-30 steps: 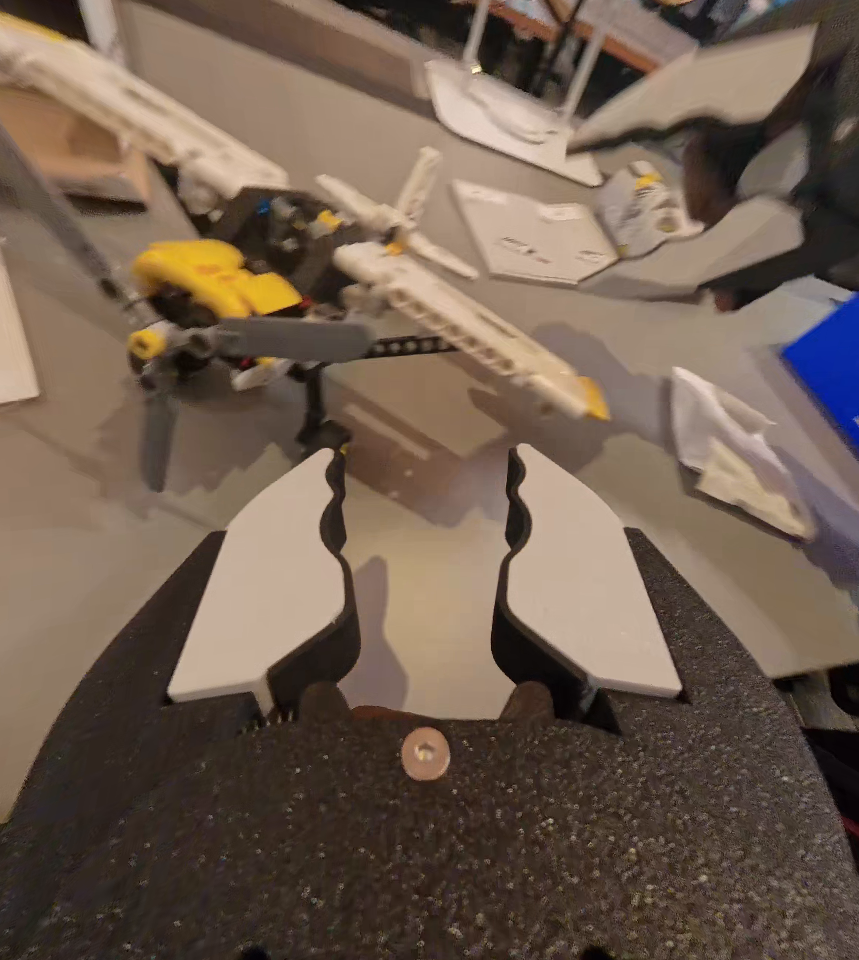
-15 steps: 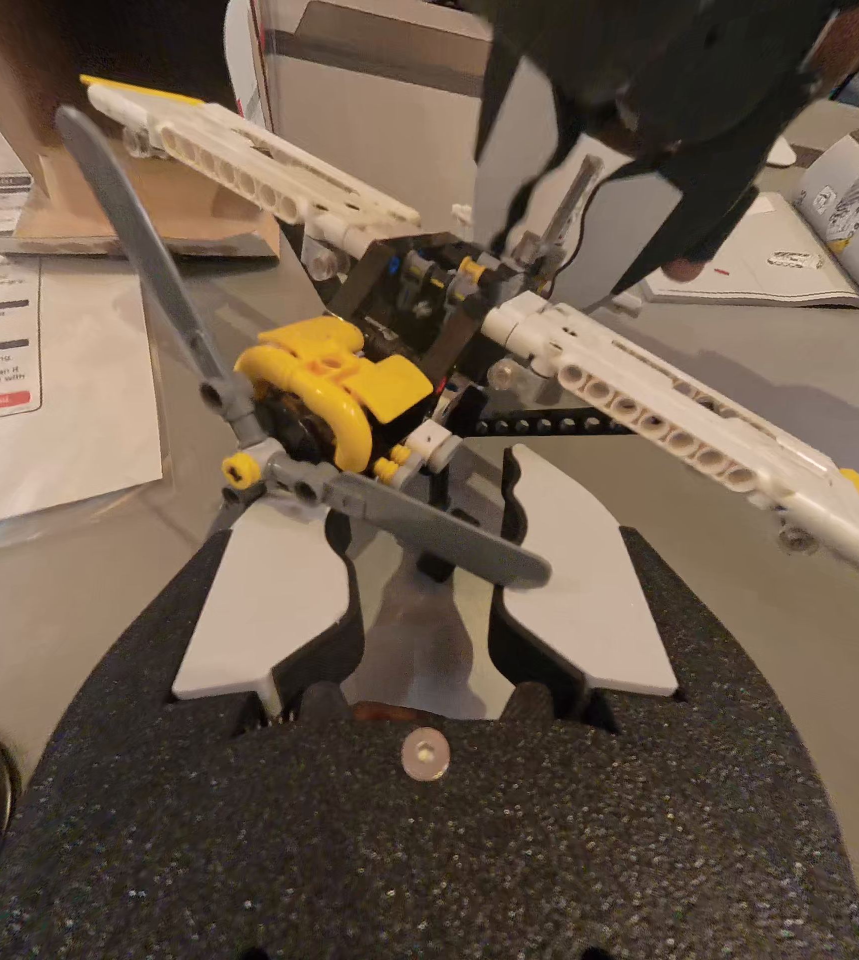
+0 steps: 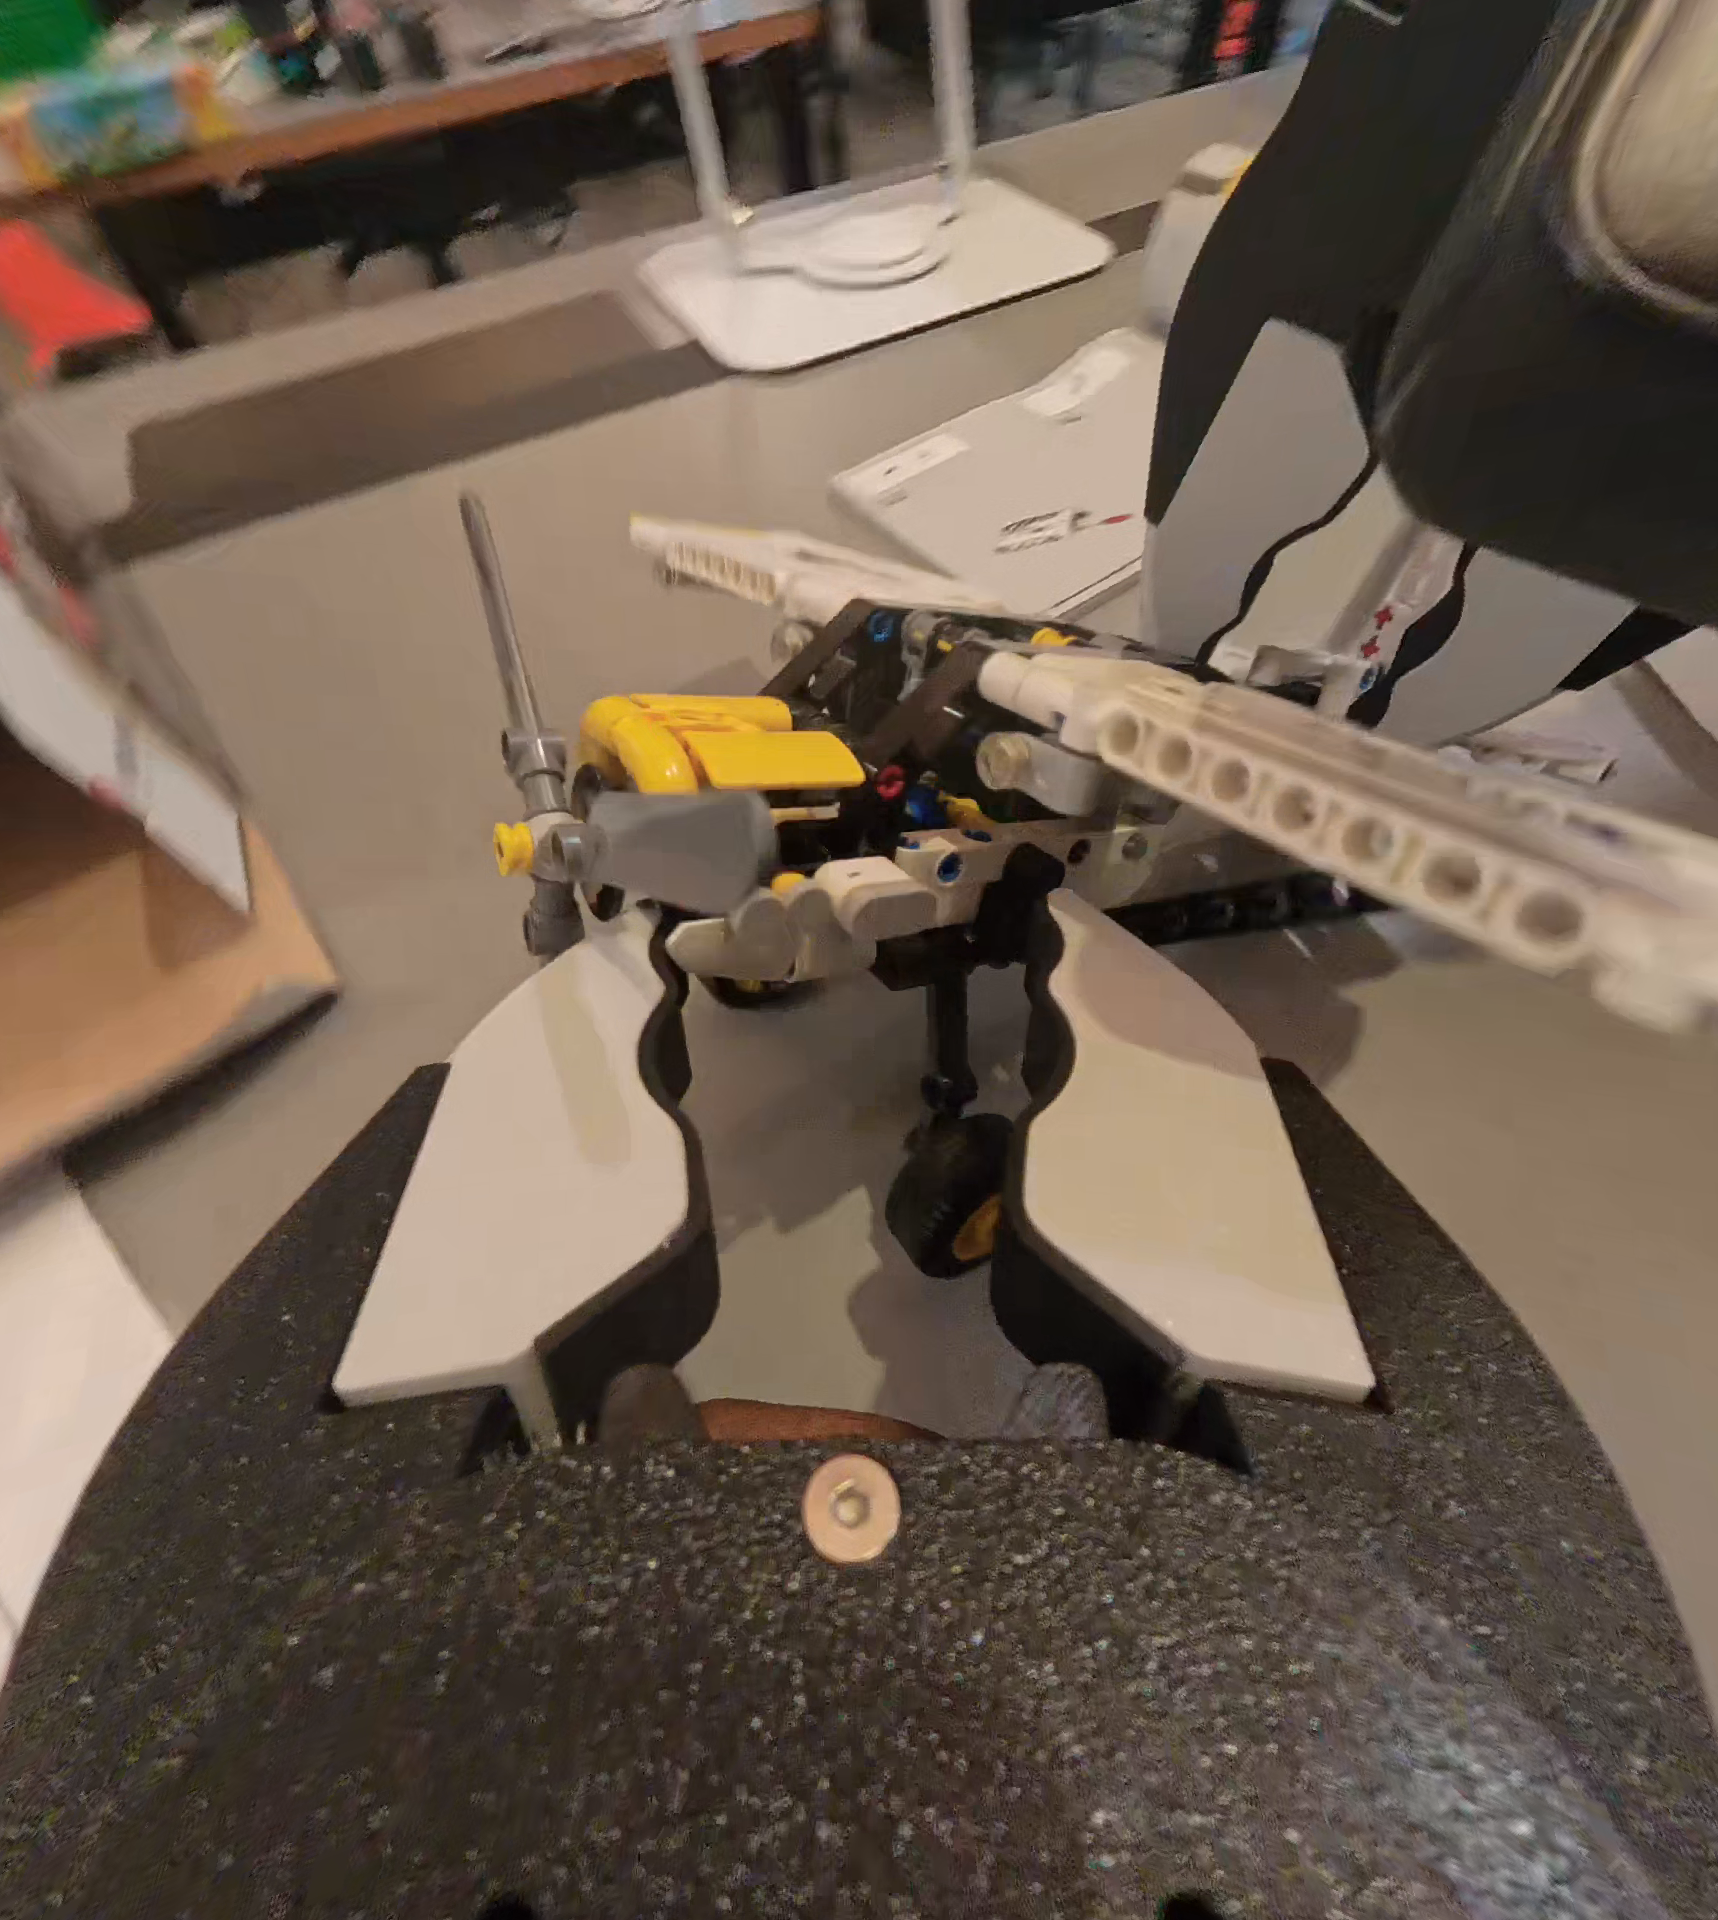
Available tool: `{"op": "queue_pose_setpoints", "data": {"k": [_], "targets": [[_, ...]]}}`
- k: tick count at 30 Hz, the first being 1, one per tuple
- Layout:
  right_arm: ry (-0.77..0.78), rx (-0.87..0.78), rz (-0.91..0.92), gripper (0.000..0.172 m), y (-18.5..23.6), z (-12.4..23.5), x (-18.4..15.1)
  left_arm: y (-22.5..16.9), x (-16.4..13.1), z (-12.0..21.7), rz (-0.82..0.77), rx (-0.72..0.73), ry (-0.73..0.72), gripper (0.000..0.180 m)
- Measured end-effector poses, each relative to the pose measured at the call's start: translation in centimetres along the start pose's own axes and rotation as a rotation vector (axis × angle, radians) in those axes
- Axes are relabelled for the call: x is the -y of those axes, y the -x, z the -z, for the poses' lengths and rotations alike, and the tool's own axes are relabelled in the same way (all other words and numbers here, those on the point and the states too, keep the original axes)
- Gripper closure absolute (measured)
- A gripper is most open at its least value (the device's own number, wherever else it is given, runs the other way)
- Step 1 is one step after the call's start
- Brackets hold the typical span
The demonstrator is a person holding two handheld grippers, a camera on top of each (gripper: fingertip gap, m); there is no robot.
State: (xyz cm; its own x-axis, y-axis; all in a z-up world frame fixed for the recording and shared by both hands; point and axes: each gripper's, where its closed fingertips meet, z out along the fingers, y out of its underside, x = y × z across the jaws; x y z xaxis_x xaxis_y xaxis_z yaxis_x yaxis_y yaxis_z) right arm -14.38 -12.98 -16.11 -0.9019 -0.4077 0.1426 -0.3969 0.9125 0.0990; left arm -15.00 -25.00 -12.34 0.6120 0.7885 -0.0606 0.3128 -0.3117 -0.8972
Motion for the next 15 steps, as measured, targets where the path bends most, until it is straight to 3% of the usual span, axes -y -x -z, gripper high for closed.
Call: {"op": "queue_pose_setpoints", "data": {"k": [6,9,15], "targets": [[-0.052,-0.075,-0.275,0.132,1.7,0.3,-0.2,-0.4,1.3,-2.3,-0.168,-0.272,-0.057,0.117],[-0.081,-0.138,-0.349,0.134,1.3,0.6,0.1,0.4,1.1,-3.7,-0.253,-0.338,-0.019,0.117],[-0.174,-0.207,-0.473,0.136,-0.6,1.2,1.5,2.6,2.9,-5.0,-0.275,-0.451,-0.067,0.111]]}}
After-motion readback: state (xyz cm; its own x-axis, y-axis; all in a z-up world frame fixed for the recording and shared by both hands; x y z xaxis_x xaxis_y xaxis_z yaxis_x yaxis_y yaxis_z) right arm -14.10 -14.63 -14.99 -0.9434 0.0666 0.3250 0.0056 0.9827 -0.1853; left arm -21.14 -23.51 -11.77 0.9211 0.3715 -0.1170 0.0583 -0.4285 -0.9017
